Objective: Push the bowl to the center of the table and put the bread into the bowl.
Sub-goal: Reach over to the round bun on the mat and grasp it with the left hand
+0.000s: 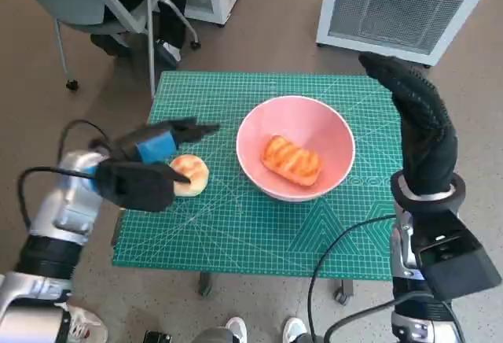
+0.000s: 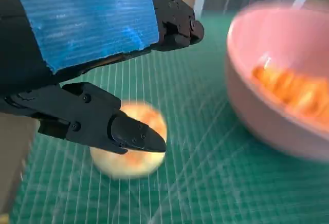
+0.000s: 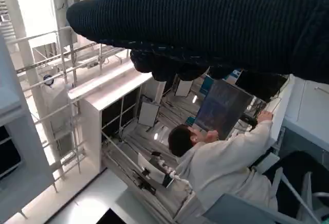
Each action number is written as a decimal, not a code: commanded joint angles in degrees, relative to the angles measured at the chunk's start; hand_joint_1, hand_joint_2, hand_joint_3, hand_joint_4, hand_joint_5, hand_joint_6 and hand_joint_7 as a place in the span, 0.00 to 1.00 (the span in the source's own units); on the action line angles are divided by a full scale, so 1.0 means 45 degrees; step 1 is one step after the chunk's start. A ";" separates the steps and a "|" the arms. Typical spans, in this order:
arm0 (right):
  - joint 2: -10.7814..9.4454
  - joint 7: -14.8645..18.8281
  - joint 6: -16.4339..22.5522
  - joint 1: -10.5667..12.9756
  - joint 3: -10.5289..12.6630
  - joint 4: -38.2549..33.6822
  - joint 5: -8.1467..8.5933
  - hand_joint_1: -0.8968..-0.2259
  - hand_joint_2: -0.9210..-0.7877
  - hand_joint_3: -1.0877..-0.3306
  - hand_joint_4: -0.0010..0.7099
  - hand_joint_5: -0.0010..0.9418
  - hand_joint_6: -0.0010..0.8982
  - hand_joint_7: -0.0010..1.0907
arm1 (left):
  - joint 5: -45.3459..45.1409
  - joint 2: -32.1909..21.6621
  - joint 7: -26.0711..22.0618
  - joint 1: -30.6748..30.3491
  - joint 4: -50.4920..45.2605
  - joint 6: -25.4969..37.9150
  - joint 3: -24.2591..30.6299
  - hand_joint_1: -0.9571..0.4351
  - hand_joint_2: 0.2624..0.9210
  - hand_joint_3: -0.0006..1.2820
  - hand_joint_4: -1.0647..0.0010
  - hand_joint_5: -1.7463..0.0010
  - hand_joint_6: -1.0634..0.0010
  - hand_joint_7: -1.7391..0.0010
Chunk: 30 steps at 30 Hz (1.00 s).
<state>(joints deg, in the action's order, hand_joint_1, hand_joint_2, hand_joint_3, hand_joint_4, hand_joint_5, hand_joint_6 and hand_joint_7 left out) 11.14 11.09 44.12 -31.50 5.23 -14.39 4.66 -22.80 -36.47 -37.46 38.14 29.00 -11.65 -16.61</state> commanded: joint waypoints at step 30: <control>0.0139 0.0196 -0.0103 0.0246 -0.0026 0.0081 0.0031 0.52 0.00 0.46 0.42 0.00 0.00 0.66 | -0.2429 0.1120 0.2569 0.1815 0.4503 0.0747 -0.1924 0.71 1.00 0.13 0.48 0.27 0.50 0.31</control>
<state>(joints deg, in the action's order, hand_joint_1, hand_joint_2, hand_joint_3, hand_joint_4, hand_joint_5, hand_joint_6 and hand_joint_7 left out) 11.42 11.72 44.32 -31.41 5.30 -13.92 5.29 -33.58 -30.51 -25.95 47.64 49.33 -7.23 -25.19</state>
